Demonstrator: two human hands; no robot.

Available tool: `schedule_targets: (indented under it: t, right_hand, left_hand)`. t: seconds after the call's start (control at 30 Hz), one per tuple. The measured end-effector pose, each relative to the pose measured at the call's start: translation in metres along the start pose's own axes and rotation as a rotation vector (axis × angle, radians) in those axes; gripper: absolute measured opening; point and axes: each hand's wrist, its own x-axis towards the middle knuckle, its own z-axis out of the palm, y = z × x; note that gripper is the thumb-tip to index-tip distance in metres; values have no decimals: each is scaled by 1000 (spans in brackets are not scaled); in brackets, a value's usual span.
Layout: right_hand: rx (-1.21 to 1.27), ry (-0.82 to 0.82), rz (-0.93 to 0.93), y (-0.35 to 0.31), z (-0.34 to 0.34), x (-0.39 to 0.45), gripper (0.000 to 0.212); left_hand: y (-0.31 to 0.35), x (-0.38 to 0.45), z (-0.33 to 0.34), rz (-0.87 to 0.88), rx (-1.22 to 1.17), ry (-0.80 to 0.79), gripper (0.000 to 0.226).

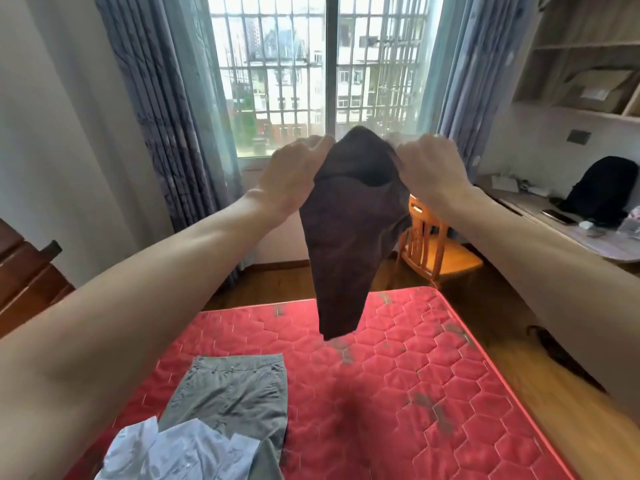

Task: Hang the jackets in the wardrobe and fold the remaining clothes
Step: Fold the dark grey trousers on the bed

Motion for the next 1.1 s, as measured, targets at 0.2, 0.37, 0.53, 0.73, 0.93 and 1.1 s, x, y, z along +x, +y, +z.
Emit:
schedule_targets:
  t: [0.2, 0.37, 0.53, 0.73, 0.93, 1.1]
  right_hand:
    - [120, -28, -27, -12, 32, -141, 8]
    - [277, -253, -6, -57, 65, -299, 33]
    - [313, -524, 6, -107, 91, -454, 48]
    - [422, -815, 58, -157, 110, -613, 53]
    - [519, -995, 51, -193, 100, -710, 57]
    - [548, -1111, -56, -225, 92, -788, 59]
  left_hand:
    - [48, -107, 65, 71, -173, -190, 42]
    - [117, -254, 128, -26, -335, -438, 44]
    - [186, -413, 180, -62, -445, -704, 47]
    - [240, -532, 196, -69, -479, -961, 48]
    - [272, -618, 200, -74, -494, -1215, 44]
    - [295, -687, 204, -47, -521, -1364, 29]
